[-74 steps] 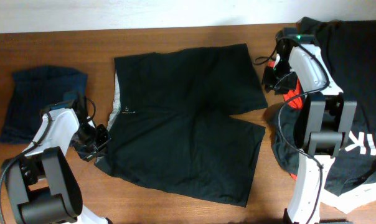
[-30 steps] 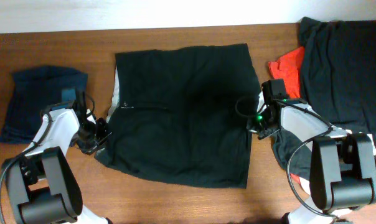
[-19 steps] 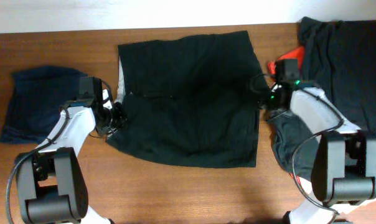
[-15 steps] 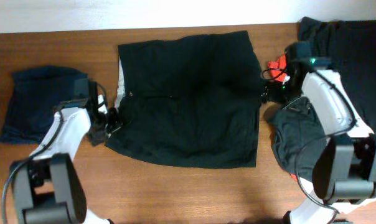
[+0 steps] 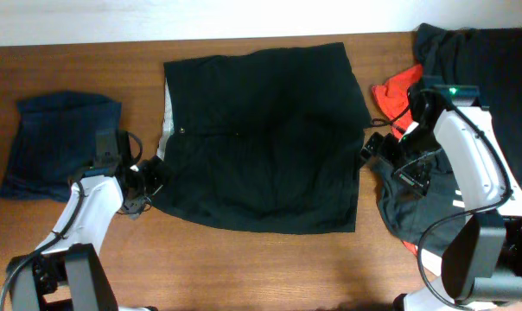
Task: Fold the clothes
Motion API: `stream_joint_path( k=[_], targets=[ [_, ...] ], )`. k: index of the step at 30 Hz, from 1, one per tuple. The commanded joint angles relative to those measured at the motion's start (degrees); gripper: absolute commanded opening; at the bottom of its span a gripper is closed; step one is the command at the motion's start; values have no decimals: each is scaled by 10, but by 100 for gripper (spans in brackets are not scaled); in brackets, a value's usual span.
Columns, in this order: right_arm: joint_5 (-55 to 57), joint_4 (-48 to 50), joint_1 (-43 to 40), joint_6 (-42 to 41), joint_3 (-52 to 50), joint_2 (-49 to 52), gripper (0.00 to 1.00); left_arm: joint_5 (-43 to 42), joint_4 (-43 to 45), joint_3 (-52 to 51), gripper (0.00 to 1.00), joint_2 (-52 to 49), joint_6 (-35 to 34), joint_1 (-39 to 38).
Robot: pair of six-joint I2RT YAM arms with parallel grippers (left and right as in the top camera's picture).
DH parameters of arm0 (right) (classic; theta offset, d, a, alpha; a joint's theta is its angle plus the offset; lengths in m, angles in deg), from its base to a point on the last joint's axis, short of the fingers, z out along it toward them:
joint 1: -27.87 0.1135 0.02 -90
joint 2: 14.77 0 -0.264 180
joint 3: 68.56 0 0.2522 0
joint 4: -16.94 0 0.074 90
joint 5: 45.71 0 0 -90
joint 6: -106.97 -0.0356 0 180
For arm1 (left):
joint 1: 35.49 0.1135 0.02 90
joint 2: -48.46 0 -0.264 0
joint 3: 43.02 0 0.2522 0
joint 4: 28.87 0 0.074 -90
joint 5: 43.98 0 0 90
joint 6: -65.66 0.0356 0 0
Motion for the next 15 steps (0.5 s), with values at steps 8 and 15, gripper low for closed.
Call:
stream_joint_path(
  k=[8, 15],
  targets=[
    [-21, 16, -2, -11, -109, -21, 99, -4, -90, -24, 1, 0, -10, 2],
    [-40, -50, 20, 0, -122, -22, 99, -2, -189, -24, 7, 0, -10, 2]
  ],
)
